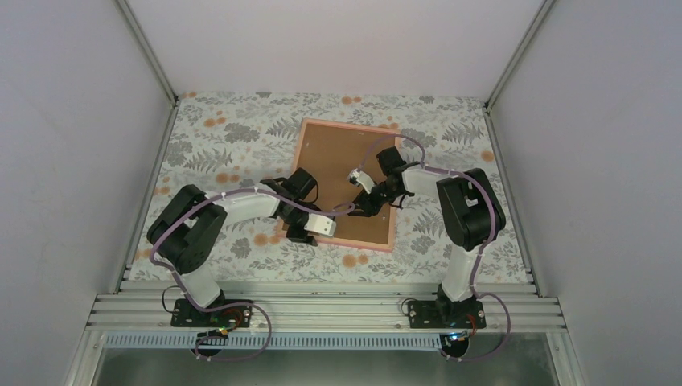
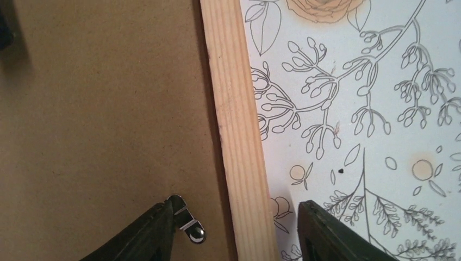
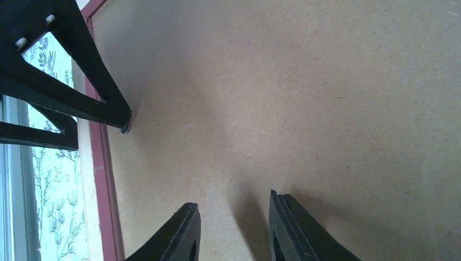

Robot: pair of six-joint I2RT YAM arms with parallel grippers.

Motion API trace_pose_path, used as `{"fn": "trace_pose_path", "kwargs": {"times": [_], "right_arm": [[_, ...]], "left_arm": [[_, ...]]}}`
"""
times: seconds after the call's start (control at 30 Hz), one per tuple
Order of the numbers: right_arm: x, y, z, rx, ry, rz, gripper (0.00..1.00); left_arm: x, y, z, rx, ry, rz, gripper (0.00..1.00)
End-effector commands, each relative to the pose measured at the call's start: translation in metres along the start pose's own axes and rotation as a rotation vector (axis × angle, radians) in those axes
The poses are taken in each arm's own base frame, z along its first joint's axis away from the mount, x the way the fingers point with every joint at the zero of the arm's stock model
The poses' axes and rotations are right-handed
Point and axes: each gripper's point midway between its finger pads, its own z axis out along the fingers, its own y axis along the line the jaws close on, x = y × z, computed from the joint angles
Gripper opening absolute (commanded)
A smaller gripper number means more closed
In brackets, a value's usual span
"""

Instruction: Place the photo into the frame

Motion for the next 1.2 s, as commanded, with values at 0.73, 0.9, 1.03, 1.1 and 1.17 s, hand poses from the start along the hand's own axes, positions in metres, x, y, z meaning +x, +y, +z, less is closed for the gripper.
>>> {"fn": "trace_pose_path", "kwargs": {"times": [0.73,0.9,1.03,1.1,1.17], "right_arm": [[0.047,-0.022,0.011,0.096,0.137,0.061,0.34],[0.029,-0.012,0.004,0.069,0.083,0.049,0.35],[0.021,-0.011,0.0,0.07,0.062,0.042,0.35],[0.021,-0.011,0.0,0.07,0.065,0.039,0.35],[0.022,-0.009,0.0,0.066,0.066,0.04,0.35]], "left_arm": [[-0.025,-0.01,-0.046,0.016,-0.004,0.044,0.42],[-0.056,0.064,-0.098,-0.178,-0.165,-0.164,0.49],[-0.038,0.121,-0.124,-0.29,-0.191,-0.337,0.49],[-0.027,0.118,-0.117,-0.283,-0.146,-0.31,0.48],[-0.017,0.103,-0.109,-0.283,-0.105,-0.252,0.48]]}}
